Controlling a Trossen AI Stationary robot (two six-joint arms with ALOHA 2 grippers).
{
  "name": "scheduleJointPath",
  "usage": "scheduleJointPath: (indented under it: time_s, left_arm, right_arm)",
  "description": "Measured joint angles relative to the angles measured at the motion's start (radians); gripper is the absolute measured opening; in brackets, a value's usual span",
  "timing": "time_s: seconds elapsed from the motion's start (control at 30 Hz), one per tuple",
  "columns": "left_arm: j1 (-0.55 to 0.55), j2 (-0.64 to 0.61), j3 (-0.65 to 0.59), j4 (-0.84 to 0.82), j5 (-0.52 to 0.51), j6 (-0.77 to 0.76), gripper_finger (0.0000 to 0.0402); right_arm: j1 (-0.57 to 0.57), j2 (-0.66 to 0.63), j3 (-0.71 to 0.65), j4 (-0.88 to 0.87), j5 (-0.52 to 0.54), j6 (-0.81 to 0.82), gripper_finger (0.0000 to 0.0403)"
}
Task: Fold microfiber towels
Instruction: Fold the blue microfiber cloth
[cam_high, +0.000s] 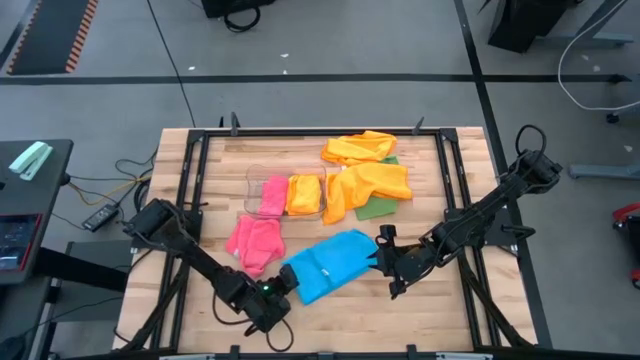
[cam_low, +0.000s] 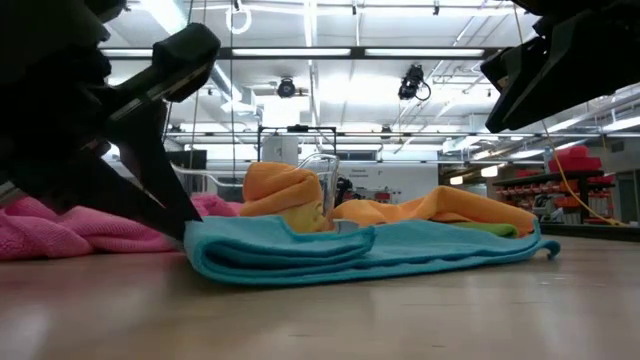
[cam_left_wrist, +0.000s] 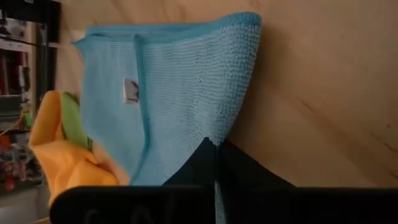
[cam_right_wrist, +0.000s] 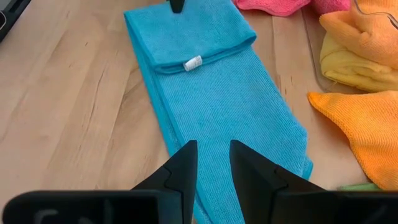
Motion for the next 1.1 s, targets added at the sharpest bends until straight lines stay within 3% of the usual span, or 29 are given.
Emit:
scheduleJointPath:
  time_s: [0.17,0.33,0.63,1.1]
  left_arm:
    - [0.019,-0.002,0.045,-0.020,0.142,-0.044,0.0009]
    - [0.020,-0.036,0.153,-0.209,0.301,-0.149,0.0013]
    - [0.026,-0.040,0.365,-0.487,0.459,-0.243,0.0011]
    - [0.137,-0.044,0.408,-0.456,0.693,-0.133,0.0020]
  right_arm:
    - [0.000,0.000,0.000,0.000,0.000,0.000,0.0104]
    - [0.000,0.015,0.000,0.027,0.001,-0.002,0.0104]
    - [-0.038,0.217,0.000,0.269,-0.057,-0.133,0.0104]
    - [-0.142,0.300,0.000,0.302,-0.086,-0.151,0.0104]
